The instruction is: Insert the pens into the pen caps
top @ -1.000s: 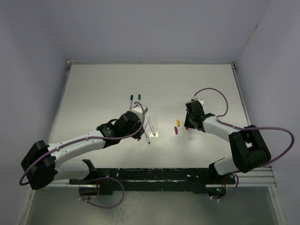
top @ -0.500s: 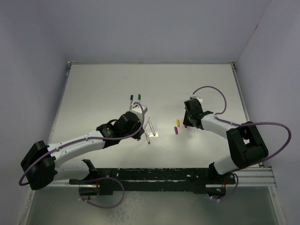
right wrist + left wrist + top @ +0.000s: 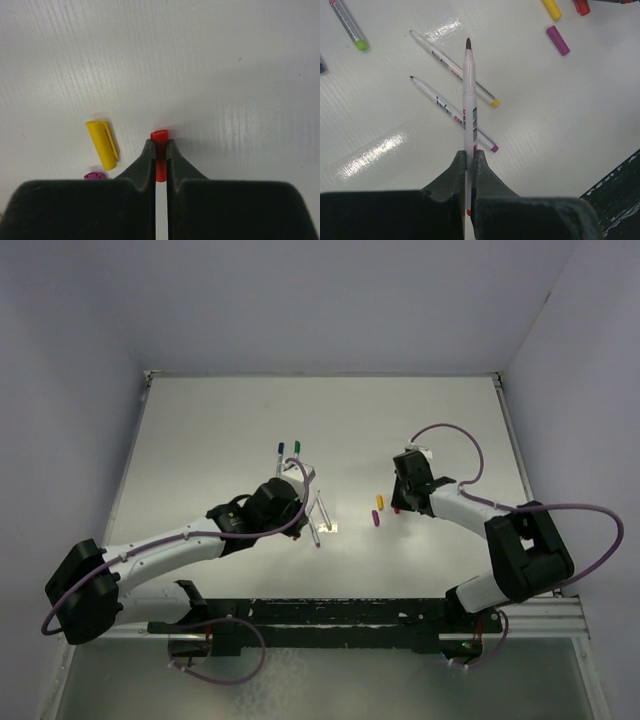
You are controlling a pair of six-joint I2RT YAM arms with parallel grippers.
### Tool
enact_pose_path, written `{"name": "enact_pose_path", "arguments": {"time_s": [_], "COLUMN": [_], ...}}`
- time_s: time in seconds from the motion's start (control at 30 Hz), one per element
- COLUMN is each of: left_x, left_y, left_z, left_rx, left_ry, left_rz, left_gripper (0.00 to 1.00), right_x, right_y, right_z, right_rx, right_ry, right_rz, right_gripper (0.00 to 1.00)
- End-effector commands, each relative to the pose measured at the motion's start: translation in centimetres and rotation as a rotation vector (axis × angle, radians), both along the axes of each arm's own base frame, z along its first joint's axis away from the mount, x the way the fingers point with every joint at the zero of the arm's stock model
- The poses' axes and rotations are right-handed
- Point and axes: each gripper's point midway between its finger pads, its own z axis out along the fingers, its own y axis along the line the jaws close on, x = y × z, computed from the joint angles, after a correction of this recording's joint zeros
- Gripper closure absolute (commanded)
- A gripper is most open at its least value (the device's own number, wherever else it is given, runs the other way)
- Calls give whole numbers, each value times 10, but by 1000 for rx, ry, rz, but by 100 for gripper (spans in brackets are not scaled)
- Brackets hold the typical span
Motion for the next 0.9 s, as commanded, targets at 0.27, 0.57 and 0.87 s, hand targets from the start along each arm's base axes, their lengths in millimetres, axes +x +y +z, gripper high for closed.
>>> {"name": "enact_pose_path", "arguments": {"time_s": [0.27,0.57,0.87], "left_x": [11,2,-3], "left_y": [-32,-59,-85], "left_z": [42,73,83], "left_rx": [-212,-428,-562], "left_ry": [-170,-296,-337], "left_rz": [-86,-224,-320], "left_gripper": [100,100,100], "right_x": [29,17,-17], "right_y": [27,55,68], "right_z": [128,198,255], "right_rx": [219,489,768], "right_ry": [-446,-828,-1156], "right_rz": [86,226,334], "right_gripper": [100,100,100]}}
